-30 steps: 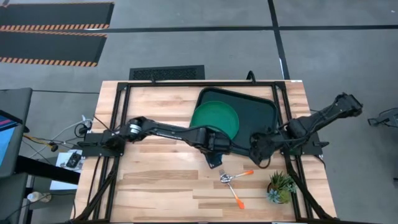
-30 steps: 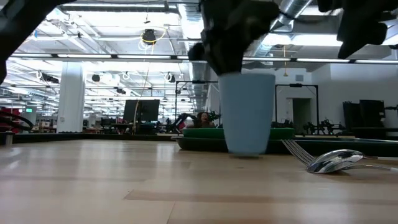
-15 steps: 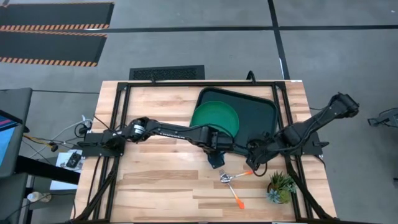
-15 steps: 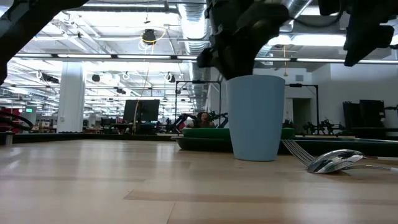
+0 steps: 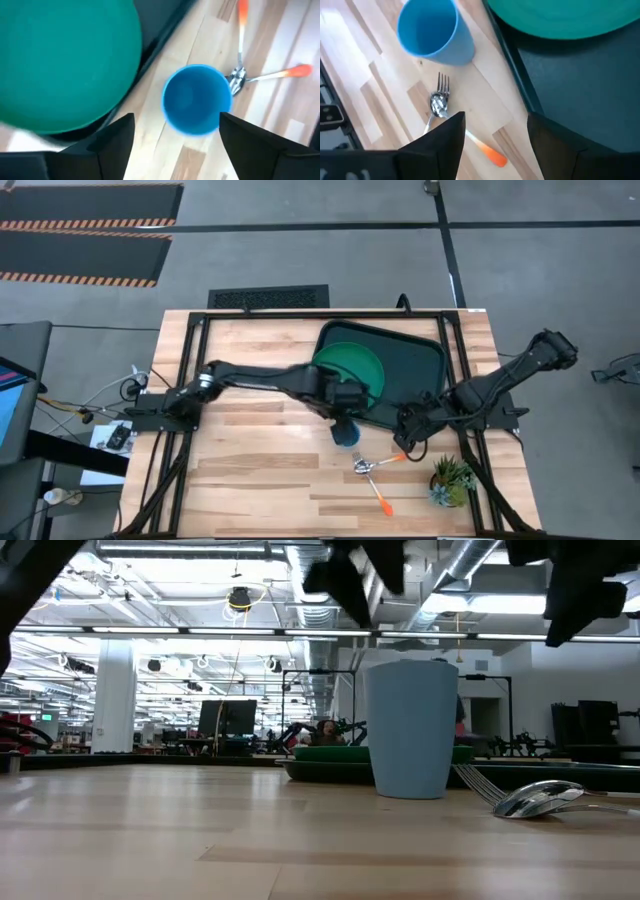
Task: Pick and place plate/cup/fork/spoon on tray
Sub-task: Put the blue cup on the black tray to the top left of the green plate
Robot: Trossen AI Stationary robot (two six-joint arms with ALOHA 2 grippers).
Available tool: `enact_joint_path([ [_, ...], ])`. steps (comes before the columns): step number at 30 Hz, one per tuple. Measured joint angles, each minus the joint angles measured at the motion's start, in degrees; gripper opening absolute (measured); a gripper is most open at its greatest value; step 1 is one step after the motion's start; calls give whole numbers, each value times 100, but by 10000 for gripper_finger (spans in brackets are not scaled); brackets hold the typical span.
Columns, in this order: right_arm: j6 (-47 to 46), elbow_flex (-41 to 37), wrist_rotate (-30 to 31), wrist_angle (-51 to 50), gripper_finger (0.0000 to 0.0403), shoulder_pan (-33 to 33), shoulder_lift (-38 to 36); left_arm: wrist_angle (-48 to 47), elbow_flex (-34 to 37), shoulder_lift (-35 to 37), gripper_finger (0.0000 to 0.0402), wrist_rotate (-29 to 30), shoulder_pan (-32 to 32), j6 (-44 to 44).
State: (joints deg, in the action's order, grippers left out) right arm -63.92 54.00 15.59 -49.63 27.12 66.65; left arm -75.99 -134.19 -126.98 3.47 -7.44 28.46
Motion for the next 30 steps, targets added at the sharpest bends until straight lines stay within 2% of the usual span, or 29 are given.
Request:
enact_joint_path([
  [5,261,0,266,816,242,-322,167,-236,2,745,276,611,-143,174],
  [9,701,4,257,1938,242,-685,711,-558,-9,1341,270,1280,-433,405],
  [12,891,35,174,2360,242,-944,1155,-736,4,1645,268,1823,-671,643],
  [19,1121,289,-317,2372,242,-1216,1908,-995,-1,2041,267,2721,-1108,1251],
  [26,1183,378,-375,2265,236,-1168,2281,-1405,22,2059,267,3022,-1257,1496],
  [28,1180,378,-375,2255,222,-1168,2312,-1411,54,2059,267,3044,-1259,1530],
  [30,1117,378,-373,2238,190,-1168,2315,-1407,55,2059,267,3044,-1261,1533],
])
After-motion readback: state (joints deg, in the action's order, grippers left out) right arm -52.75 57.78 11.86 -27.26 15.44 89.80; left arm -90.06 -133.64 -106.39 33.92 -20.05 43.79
